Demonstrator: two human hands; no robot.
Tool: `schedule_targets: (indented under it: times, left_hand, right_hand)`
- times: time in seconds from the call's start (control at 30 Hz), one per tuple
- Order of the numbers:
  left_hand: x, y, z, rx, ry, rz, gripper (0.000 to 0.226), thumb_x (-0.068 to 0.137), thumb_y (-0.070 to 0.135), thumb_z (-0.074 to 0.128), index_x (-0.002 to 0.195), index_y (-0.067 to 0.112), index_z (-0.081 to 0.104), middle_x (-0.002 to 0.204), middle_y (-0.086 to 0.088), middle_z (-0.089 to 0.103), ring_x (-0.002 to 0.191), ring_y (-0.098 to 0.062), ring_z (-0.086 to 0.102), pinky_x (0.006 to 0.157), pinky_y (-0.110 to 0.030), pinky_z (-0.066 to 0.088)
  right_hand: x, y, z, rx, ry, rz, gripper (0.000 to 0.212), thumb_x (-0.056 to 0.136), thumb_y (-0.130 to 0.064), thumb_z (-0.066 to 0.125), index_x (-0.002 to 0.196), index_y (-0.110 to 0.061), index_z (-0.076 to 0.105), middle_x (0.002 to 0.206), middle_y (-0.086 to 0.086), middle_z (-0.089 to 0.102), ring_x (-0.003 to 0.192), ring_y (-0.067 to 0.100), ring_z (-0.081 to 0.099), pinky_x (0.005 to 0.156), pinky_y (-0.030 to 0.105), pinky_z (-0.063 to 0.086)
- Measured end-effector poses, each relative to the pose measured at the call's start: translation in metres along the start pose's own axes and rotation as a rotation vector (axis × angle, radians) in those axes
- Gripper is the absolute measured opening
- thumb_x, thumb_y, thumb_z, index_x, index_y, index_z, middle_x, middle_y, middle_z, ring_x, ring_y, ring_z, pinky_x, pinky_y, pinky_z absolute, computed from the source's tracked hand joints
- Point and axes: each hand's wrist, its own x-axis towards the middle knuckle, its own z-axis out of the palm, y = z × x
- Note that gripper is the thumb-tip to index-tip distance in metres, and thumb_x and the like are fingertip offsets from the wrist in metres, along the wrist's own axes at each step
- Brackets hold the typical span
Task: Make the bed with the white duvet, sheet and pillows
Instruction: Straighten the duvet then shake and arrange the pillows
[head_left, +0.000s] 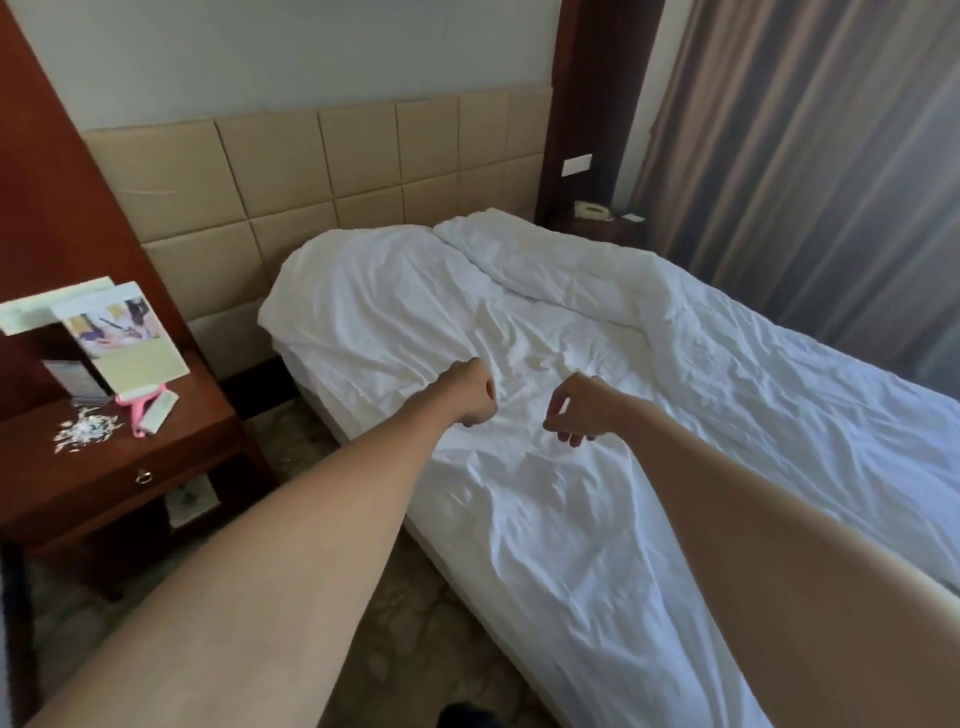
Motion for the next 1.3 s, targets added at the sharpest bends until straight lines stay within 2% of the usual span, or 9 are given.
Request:
schedule_targets:
  times: [0.2, 0.37, 0.53, 0.7, 0.83, 1.0, 1.07, 1.23, 1.3]
  left_hand:
    - [0.072, -0.065, -0.029, 0.015, -0.066, 0.011, 0.015, 0.086, 0.004, 0.052, 0.086, 0.006, 0.066, 0.091, -0.013, 0.067, 0.075, -0.025, 0.069, 0.061, -0.028, 0.052]
    - [0.161, -0.113, -0.065, 0.046, -0.094, 0.012, 0.015, 0.086, 0.005, 0.052, 0.08, 0.009, 0.065, 0.092, -0.014, 0.068, 0.079, -0.027, 0.07, 0.074, -0.035, 0.056]
    - [0.254, -0.139, -0.127, 0.099, -0.09, 0.015, 0.018, 0.083, 0.006, 0.052, 0.072, 0.015, 0.063, 0.09, -0.013, 0.068, 0.071, -0.025, 0.069, 0.067, -0.034, 0.057]
    - [0.342, -0.161, -0.162, 0.118, -0.122, 0.016, 0.011, 0.085, 0.009, 0.051, 0.082, 0.013, 0.061, 0.095, -0.013, 0.065, 0.075, -0.024, 0.069, 0.072, -0.037, 0.057]
    - [0.407, -0.168, -0.16, 0.166, -0.176, 0.026, 0.011, 0.084, 0.009, 0.05, 0.082, 0.013, 0.06, 0.092, -0.012, 0.067, 0.075, -0.023, 0.068, 0.077, -0.038, 0.058]
    - [0.48, -0.168, -0.137, 0.213, -0.295, 0.124, 0.011, 0.084, 0.012, 0.052, 0.089, 0.012, 0.062, 0.097, -0.013, 0.065, 0.079, -0.027, 0.067, 0.079, -0.041, 0.058]
    - [0.508, -0.166, -0.136, 0.218, -0.33, 0.173, 0.013, 0.084, 0.013, 0.052, 0.091, 0.011, 0.063, 0.097, -0.012, 0.065, 0.079, -0.027, 0.067, 0.079, -0.04, 0.058]
    - [0.594, -0.174, -0.156, 0.288, -0.325, 0.3, 0.02, 0.085, 0.009, 0.051, 0.104, 0.008, 0.057, 0.11, -0.013, 0.058, 0.098, -0.032, 0.06, 0.078, -0.038, 0.047]
    - [0.642, -0.192, -0.174, 0.293, -0.313, 0.323, 0.021, 0.087, 0.009, 0.05, 0.108, 0.008, 0.054, 0.115, -0.013, 0.055, 0.102, -0.034, 0.058, 0.077, -0.038, 0.044]
  right_hand:
    - [0.088, -0.044, 0.011, 0.015, -0.021, 0.057, 0.02, 0.093, -0.022, 0.063, 0.101, -0.005, 0.07, 0.085, 0.008, 0.076, 0.073, 0.019, 0.072, 0.06, 0.023, 0.055]
    - [0.194, -0.076, 0.003, 0.058, -0.023, 0.083, 0.019, 0.094, -0.021, 0.063, 0.103, -0.005, 0.068, 0.08, 0.005, 0.074, 0.067, 0.016, 0.07, 0.058, 0.022, 0.053]
    - [0.302, -0.119, -0.02, 0.109, -0.031, 0.079, 0.019, 0.094, -0.02, 0.062, 0.102, -0.004, 0.068, 0.089, 0.011, 0.076, 0.076, 0.022, 0.072, 0.066, 0.027, 0.056]
    - [0.388, -0.14, -0.043, 0.113, -0.033, 0.088, 0.019, 0.091, -0.02, 0.061, 0.097, -0.005, 0.07, 0.081, 0.006, 0.077, 0.081, 0.025, 0.074, 0.069, 0.029, 0.057]
    - [0.438, -0.128, -0.051, 0.18, -0.003, 0.172, 0.017, 0.093, -0.019, 0.06, 0.097, -0.005, 0.069, 0.083, 0.009, 0.076, 0.078, 0.024, 0.074, 0.057, 0.023, 0.053]
    - [0.488, -0.107, -0.049, 0.195, -0.001, 0.322, 0.019, 0.094, -0.02, 0.06, 0.098, -0.004, 0.071, 0.085, 0.008, 0.077, 0.081, 0.024, 0.074, 0.071, 0.031, 0.06]
    - [0.511, -0.108, -0.058, 0.209, 0.023, 0.355, 0.02, 0.094, -0.018, 0.059, 0.098, -0.002, 0.071, 0.085, 0.01, 0.077, 0.075, 0.022, 0.073, 0.067, 0.029, 0.058]
    - [0.588, -0.122, -0.081, 0.194, 0.116, 0.503, 0.019, 0.092, -0.014, 0.055, 0.094, -0.006, 0.071, 0.079, 0.006, 0.076, 0.066, 0.018, 0.07, 0.056, 0.024, 0.054]
    - [0.635, -0.144, -0.082, 0.236, 0.128, 0.543, 0.021, 0.091, -0.012, 0.052, 0.094, -0.005, 0.072, 0.08, 0.006, 0.076, 0.072, 0.021, 0.072, 0.063, 0.029, 0.059]
